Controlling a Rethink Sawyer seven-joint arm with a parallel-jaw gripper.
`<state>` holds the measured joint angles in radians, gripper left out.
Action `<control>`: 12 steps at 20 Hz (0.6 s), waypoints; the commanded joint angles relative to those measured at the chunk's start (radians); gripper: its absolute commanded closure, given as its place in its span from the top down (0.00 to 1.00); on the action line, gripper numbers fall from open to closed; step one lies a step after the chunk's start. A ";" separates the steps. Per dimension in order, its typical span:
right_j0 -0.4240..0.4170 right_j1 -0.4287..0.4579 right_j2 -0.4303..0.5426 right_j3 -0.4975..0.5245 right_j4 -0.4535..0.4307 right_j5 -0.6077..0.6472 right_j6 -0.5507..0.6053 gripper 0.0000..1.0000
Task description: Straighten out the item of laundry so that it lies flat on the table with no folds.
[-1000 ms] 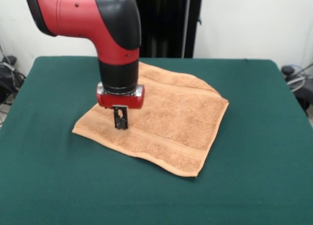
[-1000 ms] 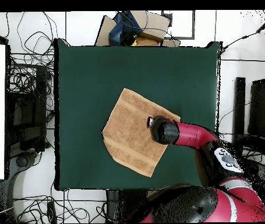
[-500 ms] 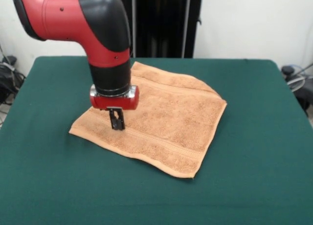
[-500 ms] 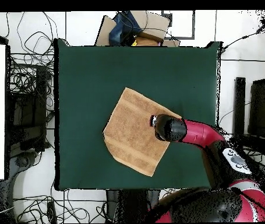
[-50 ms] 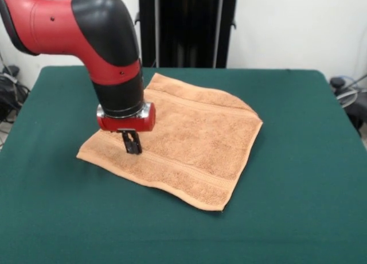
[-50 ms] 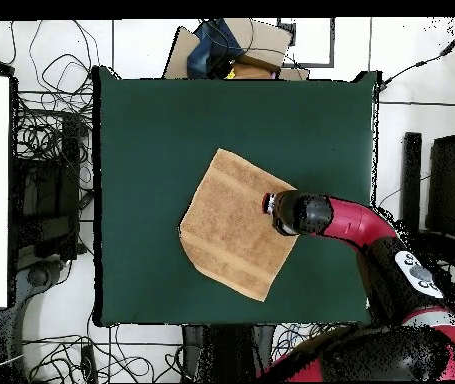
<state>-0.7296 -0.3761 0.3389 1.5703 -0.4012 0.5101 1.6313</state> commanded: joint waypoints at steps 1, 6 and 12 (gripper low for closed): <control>-0.015 0.070 0.004 -0.140 -0.149 -0.119 -0.088 0.00; 0.011 0.051 -0.016 -0.093 -0.136 -0.158 -0.011 0.00; 0.042 0.026 -0.040 -0.073 -0.145 -0.189 0.040 0.00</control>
<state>-0.7138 -0.3830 0.3345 1.5675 -0.4353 0.5081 1.6313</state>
